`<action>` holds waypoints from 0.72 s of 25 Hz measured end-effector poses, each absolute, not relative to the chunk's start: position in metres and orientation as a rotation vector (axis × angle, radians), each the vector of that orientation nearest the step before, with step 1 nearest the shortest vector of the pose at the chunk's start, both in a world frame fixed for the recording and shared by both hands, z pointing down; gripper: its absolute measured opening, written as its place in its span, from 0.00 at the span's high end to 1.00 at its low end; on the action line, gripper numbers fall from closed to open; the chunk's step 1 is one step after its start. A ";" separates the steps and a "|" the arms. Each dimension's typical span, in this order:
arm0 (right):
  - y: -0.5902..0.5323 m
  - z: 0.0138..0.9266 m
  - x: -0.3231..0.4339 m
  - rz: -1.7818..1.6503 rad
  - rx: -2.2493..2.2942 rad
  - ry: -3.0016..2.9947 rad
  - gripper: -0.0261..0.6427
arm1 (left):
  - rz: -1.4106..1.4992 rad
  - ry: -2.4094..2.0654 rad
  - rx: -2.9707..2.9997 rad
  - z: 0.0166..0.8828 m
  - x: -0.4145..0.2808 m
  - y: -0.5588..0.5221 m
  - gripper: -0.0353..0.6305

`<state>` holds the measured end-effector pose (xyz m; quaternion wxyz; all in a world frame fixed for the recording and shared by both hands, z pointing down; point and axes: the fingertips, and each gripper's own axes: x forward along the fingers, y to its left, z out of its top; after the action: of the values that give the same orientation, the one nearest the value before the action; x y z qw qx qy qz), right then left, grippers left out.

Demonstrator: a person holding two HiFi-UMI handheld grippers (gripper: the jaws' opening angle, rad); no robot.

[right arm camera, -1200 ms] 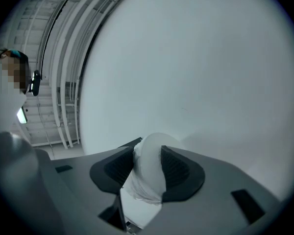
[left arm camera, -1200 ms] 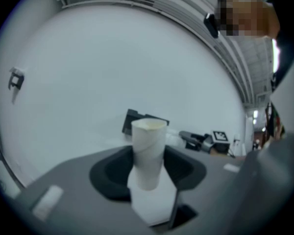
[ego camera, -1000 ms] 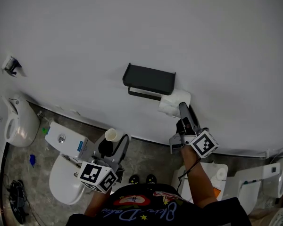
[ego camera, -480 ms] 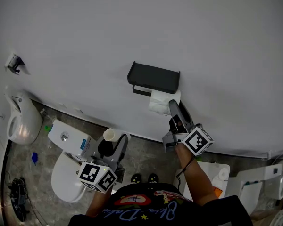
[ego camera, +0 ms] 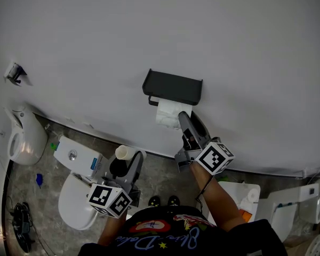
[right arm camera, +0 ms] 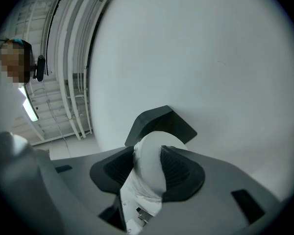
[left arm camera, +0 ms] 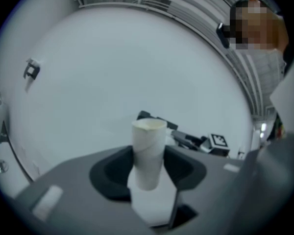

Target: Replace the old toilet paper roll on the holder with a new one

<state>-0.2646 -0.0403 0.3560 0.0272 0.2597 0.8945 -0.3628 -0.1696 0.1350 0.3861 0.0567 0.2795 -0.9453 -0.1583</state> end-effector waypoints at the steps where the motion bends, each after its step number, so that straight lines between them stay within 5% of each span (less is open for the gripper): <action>1: -0.040 0.357 -0.265 -1.130 0.803 2.761 0.69 | -0.482 -2.867 0.849 0.386 -0.170 0.134 0.66; 18: -0.016 0.362 -0.273 -0.949 0.856 2.835 0.69 | -0.480 -2.855 0.850 0.388 -0.165 0.130 0.66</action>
<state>-0.2730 -0.0165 0.3620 0.0159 0.2753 0.9115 -0.3050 -0.1650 0.1304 0.3885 0.0620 0.2811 -0.9444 -0.1587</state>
